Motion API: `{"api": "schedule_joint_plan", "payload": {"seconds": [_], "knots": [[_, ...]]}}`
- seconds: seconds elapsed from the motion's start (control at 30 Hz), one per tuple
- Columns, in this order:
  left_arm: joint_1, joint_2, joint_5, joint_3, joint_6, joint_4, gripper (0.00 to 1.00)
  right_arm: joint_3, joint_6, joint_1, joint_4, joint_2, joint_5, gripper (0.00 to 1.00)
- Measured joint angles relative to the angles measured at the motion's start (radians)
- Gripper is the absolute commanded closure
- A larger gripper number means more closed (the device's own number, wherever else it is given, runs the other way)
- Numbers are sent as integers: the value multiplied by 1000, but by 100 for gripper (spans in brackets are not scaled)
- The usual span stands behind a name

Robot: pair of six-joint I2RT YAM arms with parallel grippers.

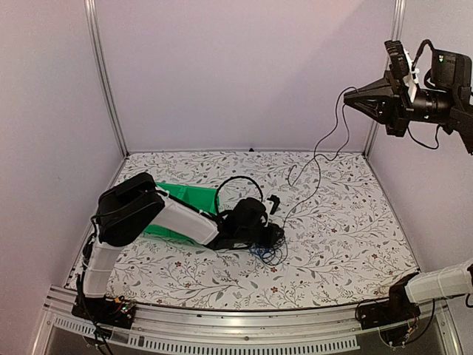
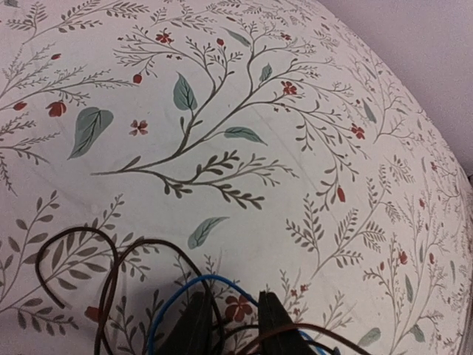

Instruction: Untangle the cables

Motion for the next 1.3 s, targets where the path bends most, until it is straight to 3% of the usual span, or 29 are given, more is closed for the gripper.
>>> {"api": "schedule_joint_plan", "payload": {"seconds": [0.1,0.3,0.47,0.6,0.9,1.1,1.3], "knots": [[0,0,1,0,2,-5,77,68,2,-9,-60,62,61,100],[0,0,6,0,5,-6,77,595,-19,-43,-89,172,177,100],[0,0,23,-9,5,-1,75,716,-36,-48,-51,129,212,100],[1,-1,26,-19,6,15,74,607,-46,-48,-35,97,214,100],[-1,-89,28,-64,27,-3,65,27,-68,-55,-30,60,238,100],[-8,-237,5,-72,42,-6,59,-320,-73,-55,10,-67,220,100],[-10,-323,-41,-72,58,-6,56,-510,-85,-55,66,-120,200,100]]}}
